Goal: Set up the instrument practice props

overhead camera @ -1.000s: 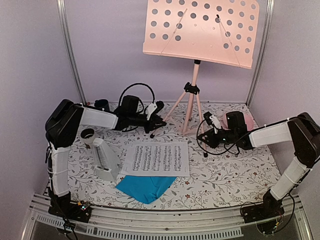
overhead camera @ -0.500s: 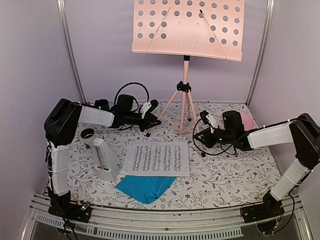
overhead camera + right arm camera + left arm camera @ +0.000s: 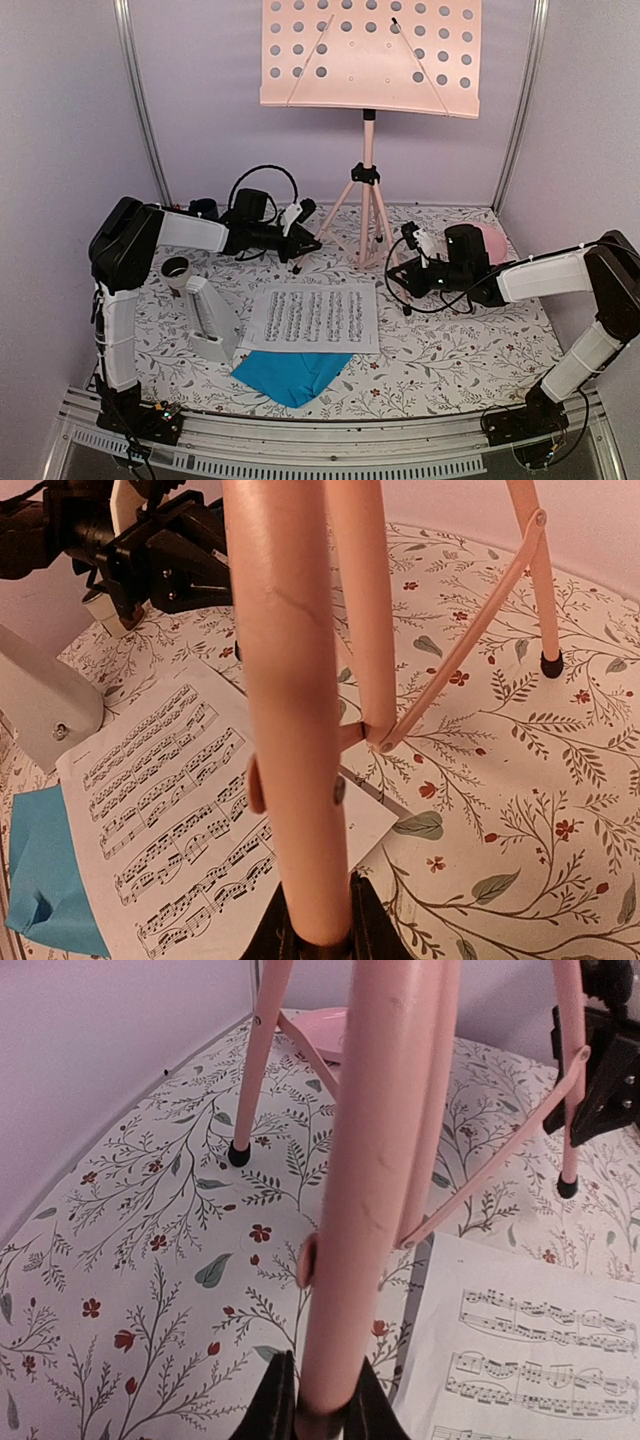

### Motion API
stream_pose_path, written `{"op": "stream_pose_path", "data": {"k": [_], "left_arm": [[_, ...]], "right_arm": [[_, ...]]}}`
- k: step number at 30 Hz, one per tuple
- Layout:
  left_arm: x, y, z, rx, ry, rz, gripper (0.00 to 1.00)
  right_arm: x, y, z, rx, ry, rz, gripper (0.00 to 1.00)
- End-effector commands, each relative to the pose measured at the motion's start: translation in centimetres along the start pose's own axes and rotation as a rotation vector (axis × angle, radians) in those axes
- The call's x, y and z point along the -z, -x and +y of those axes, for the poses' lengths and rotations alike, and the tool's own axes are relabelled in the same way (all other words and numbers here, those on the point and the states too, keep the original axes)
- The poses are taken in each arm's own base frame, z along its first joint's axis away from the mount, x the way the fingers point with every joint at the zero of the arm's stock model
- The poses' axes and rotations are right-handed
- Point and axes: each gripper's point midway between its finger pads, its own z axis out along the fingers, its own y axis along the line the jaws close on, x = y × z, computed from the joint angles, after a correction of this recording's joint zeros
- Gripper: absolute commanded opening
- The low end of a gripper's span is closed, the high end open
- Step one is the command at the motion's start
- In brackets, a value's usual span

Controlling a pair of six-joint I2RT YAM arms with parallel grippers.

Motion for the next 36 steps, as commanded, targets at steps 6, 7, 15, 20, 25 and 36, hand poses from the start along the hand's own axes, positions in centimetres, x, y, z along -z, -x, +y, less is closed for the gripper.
{"op": "stream_pose_path", "data": {"k": [6,7,15,20,25,36], "left_arm": [[6.8,-11.7,11.9,0.481,0.476,0.251,0.0],[6.9,-11.9,11.7,0.491,0.477,0.249,0.0],[6.6,-13.5,10.2,0.532,0.475,0.26,0.0],[7.0,-14.2,9.8,0.519,0.527,0.287,0.0],[6.8,-14.4,9.3,0.5,0.554,0.307,0.06],[4.4,-11.4,5.7,0.461,0.422,0.255,0.28]], "right_arm": [[1.4,-11.7,-2.3,-0.364,-0.177,0.37,0.0],[1.4,-12.0,-2.3,-0.384,-0.188,0.371,0.0],[1.5,-14.7,-3.0,-0.462,-0.239,0.4,0.0],[2.0,-15.4,-3.4,-0.484,-0.281,0.411,0.0],[1.9,-16.2,-3.6,-0.536,-0.298,0.411,0.09],[1.9,-13.8,-2.6,-0.499,-0.238,0.346,0.41]]}}
